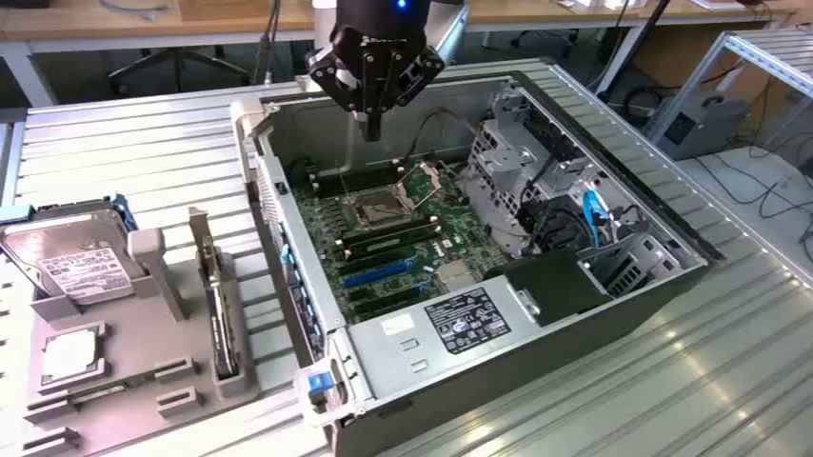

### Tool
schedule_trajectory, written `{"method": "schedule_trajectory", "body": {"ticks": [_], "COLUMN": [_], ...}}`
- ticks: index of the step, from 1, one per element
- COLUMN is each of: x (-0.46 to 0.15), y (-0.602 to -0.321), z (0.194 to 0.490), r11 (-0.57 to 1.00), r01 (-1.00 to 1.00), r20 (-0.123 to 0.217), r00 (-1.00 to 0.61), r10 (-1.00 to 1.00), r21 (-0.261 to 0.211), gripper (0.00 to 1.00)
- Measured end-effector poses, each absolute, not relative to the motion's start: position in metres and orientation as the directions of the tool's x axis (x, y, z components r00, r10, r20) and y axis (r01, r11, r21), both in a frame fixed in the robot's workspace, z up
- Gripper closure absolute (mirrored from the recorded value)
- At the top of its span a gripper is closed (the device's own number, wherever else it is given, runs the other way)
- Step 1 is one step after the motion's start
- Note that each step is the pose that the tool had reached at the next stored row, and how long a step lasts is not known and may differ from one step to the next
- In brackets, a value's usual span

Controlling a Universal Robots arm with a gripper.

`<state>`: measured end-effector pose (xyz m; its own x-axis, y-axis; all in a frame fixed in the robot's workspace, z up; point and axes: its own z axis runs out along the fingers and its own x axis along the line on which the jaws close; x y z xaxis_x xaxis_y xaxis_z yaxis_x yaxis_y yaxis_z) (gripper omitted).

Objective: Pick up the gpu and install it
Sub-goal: 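Reach for the gpu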

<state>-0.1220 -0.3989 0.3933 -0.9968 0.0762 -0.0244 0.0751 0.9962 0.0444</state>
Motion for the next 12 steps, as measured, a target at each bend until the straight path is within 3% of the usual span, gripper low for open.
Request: {"method": "schedule_trajectory", "body": {"ticks": [12], "x": [-0.1299], "y": [-0.3989], "z": [0.3932], "r11": [0.996], "r01": [0.075], "r20": [-0.024], "r00": [-0.997], "r10": [0.076], "r21": [0.044], "gripper": [0.89]}}
